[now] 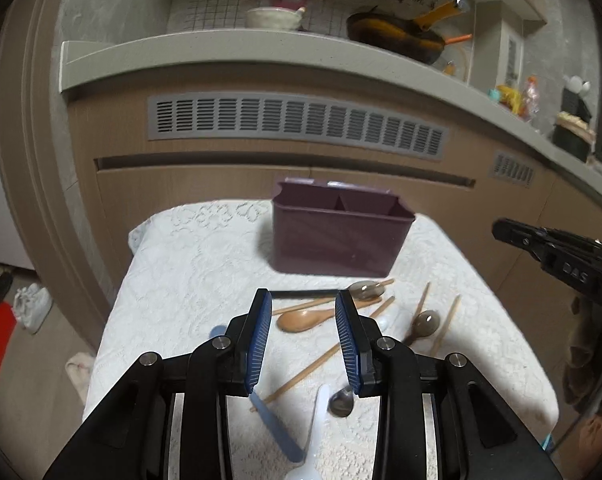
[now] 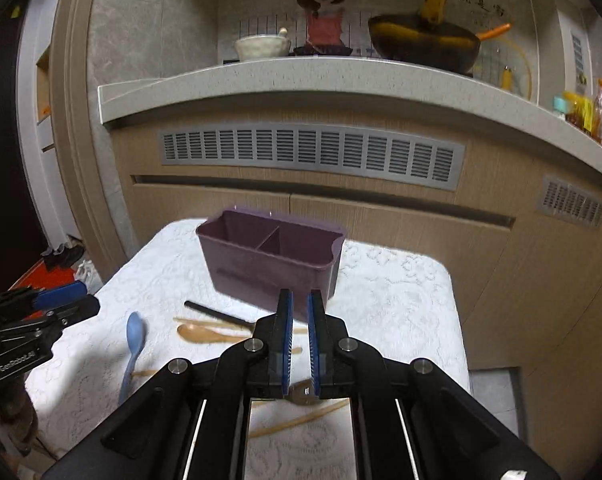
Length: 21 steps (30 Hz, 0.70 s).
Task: Organize utensils
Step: 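Grasp the white ball-topped utensil with the right tool while the left tool holds the blue spoon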
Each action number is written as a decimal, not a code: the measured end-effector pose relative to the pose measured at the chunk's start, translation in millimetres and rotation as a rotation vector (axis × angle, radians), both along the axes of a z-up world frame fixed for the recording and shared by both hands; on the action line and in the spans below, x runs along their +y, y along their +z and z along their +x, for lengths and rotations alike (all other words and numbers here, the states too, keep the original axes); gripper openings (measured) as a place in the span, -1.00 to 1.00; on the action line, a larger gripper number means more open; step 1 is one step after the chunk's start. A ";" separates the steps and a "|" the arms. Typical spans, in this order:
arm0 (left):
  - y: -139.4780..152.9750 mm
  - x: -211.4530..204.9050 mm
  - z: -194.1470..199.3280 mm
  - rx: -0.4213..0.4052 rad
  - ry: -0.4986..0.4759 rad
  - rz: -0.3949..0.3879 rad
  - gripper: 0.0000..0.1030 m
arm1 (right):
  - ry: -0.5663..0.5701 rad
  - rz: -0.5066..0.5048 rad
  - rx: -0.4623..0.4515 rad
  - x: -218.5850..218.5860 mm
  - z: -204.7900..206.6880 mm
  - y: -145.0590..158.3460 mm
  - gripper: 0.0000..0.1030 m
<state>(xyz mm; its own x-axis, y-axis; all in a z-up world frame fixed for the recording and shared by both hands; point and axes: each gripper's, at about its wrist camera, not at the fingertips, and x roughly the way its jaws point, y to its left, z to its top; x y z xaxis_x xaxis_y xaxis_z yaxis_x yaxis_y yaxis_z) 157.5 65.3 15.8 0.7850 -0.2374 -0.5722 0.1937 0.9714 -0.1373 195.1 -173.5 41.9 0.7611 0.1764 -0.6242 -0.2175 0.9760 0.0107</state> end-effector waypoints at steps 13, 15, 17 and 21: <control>-71.1 47.7 26.7 0.249 0.206 -0.020 -0.30 | 0.012 0.057 0.344 54.1 64.7 -129.6 -0.27; -76.9 54.6 29.6 0.265 0.216 -0.030 -0.28 | -0.016 0.040 0.376 62.0 74.2 -140.3 -0.26; -82.0 58.5 31.0 0.285 0.216 -0.040 -0.17 | -0.012 -0.006 0.340 72.2 74.3 -141.1 -0.31; -92.1 53.6 43.1 0.336 0.188 -0.070 -0.12 | 0.069 -0.015 0.330 75.9 64.3 -134.8 -0.61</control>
